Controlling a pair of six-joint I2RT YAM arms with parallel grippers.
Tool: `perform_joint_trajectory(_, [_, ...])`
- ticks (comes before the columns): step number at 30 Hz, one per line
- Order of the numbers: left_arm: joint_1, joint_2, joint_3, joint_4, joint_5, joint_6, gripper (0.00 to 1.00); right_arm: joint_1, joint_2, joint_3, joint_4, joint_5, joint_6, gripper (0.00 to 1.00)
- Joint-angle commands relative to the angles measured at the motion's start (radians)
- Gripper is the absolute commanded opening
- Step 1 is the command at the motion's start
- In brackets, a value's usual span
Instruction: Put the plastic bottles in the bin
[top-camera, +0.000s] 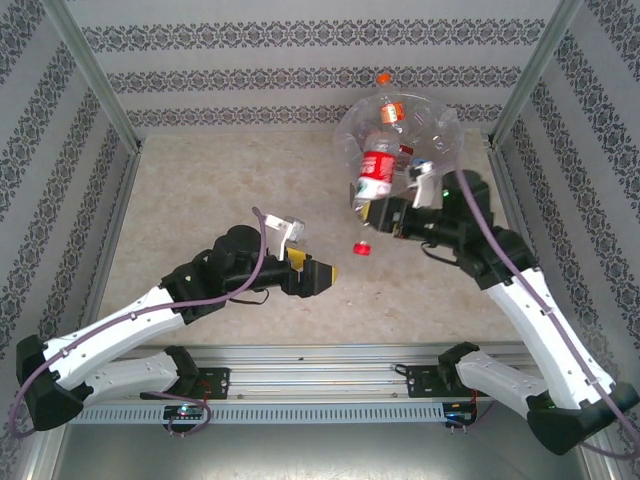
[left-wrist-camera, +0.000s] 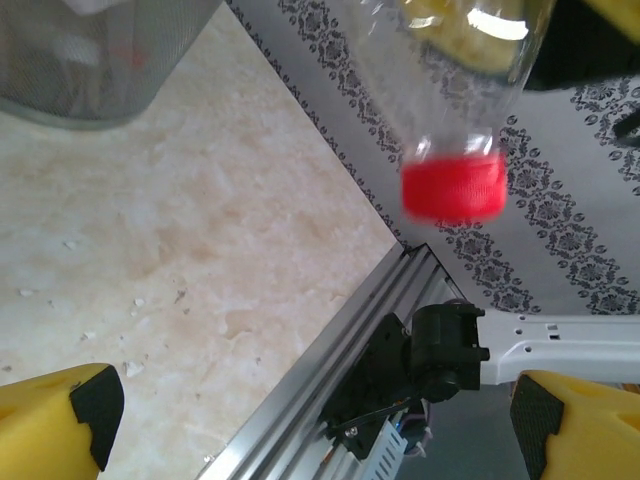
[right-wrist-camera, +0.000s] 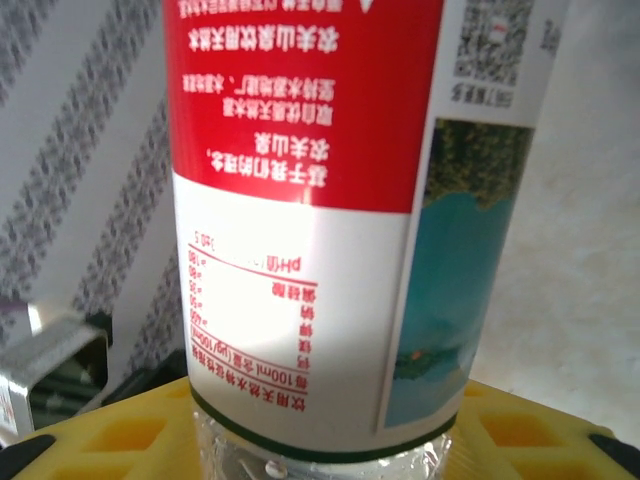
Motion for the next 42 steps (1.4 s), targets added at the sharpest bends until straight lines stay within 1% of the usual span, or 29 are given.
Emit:
perform_joint_trajectory(1, [-0.009, -0.004, 0.038, -0.076, -0.045, 0.071, 1.0, -0.125, 0.038, 0.119, -0.134, -0.112, -0.104, 0.5])
perform_joint_trajectory(5, [-0.006, 0.013, 0.051, -0.088, -0.045, 0.075, 1.0, -0.278, 0.14, 0.229, -0.153, -0.204, -0.087, 0.5])
perform_joint_trajectory(9, [-0.006, 0.024, 0.064, -0.106, -0.053, 0.077, 1.0, -0.352, 0.253, 0.321, -0.119, -0.239, -0.038, 0.5])
perform_joint_trajectory(14, [-0.003, 0.027, 0.074, -0.133, -0.068, 0.081, 1.0, -0.378, 0.384, 0.435, -0.125, -0.195, -0.005, 0.5])
perform_joint_trajectory(18, [0.002, 0.03, 0.08, -0.147, -0.075, 0.081, 1.0, -0.39, 0.483, 0.502, -0.136, -0.193, 0.022, 0.51])
perform_joint_trajectory(24, [0.005, 0.034, 0.076, -0.15, -0.081, 0.078, 1.0, -0.395, 0.594, 0.578, -0.159, -0.205, 0.006, 0.53])
perform_joint_trajectory(29, [0.008, 0.034, 0.067, -0.144, -0.078, 0.069, 1.0, -0.396, 0.659, 0.647, -0.243, -0.18, -0.043, 0.55])
perform_joint_trajectory(31, [0.009, 0.032, 0.065, -0.143, -0.078, 0.068, 1.0, -0.398, 0.676, 0.674, -0.283, -0.165, -0.062, 0.58])
perform_joint_trajectory(34, [0.011, 0.03, 0.056, -0.137, -0.079, 0.064, 1.0, -0.401, 0.686, 0.703, -0.314, -0.153, -0.076, 0.66])
perform_joint_trajectory(37, [0.012, 0.029, 0.052, -0.133, -0.078, 0.061, 1.0, -0.405, 0.696, 0.736, -0.353, -0.133, -0.094, 0.7])
perform_joint_trajectory(39, [0.013, 0.028, 0.051, -0.131, -0.079, 0.058, 1.0, -0.408, 0.701, 0.755, -0.377, -0.119, -0.105, 0.74])
perform_joint_trajectory(42, [0.013, 0.027, 0.051, -0.131, -0.079, 0.059, 1.0, -0.415, 0.708, 0.788, -0.402, -0.103, -0.112, 0.76])
